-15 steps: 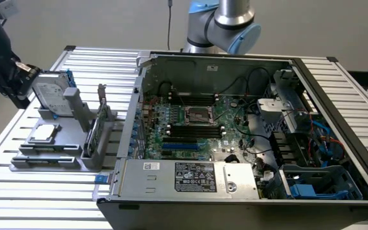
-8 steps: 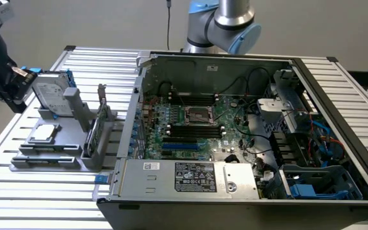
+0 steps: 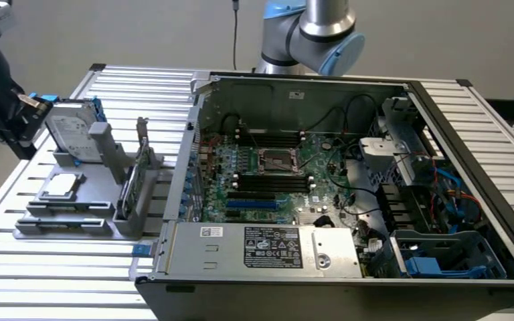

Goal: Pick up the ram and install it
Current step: 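Reach for the ram, then pick up the ram and move it above insertion slot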

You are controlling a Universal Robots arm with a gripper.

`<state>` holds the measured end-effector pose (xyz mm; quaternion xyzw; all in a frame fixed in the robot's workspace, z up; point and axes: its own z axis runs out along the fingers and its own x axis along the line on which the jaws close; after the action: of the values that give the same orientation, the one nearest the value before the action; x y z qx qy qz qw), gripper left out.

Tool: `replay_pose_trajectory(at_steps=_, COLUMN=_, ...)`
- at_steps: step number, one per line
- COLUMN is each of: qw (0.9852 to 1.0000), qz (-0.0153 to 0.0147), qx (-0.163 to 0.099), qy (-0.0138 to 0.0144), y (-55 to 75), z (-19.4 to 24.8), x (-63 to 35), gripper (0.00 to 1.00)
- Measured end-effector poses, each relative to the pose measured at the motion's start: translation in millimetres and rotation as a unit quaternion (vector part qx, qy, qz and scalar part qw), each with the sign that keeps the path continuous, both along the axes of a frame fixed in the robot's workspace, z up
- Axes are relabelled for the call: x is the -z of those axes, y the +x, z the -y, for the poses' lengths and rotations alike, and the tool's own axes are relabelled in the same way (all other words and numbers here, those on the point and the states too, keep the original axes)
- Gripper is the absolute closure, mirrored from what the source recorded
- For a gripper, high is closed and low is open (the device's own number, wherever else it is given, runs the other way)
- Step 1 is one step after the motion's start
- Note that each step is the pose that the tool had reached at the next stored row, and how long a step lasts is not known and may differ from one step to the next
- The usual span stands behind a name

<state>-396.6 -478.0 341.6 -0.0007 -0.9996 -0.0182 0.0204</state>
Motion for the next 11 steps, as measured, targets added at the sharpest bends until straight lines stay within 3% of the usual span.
replay_pose_trajectory(at_steps=2, qw=1.0, qz=0.002, qx=-0.005, qy=-0.0003, y=0.0, z=0.4, x=0.2, gripper=0.89)
replay_pose_trajectory(at_steps=5, qw=0.9999, qz=0.0109, qx=-0.011, qy=-0.0005, y=-0.8, z=0.6, x=1.6, gripper=0.89)
replay_pose_trajectory(at_steps=6, qw=0.9999, qz=0.0123, qx=-0.011, qy=-0.0004, y=-0.8, z=0.6, x=2.0, gripper=0.89)
replay_pose_trajectory(at_steps=11, qw=0.9999, qz=0.0122, qx=-0.011, qy=-0.0005, y=-0.9, z=0.5, x=1.9, gripper=0.89)
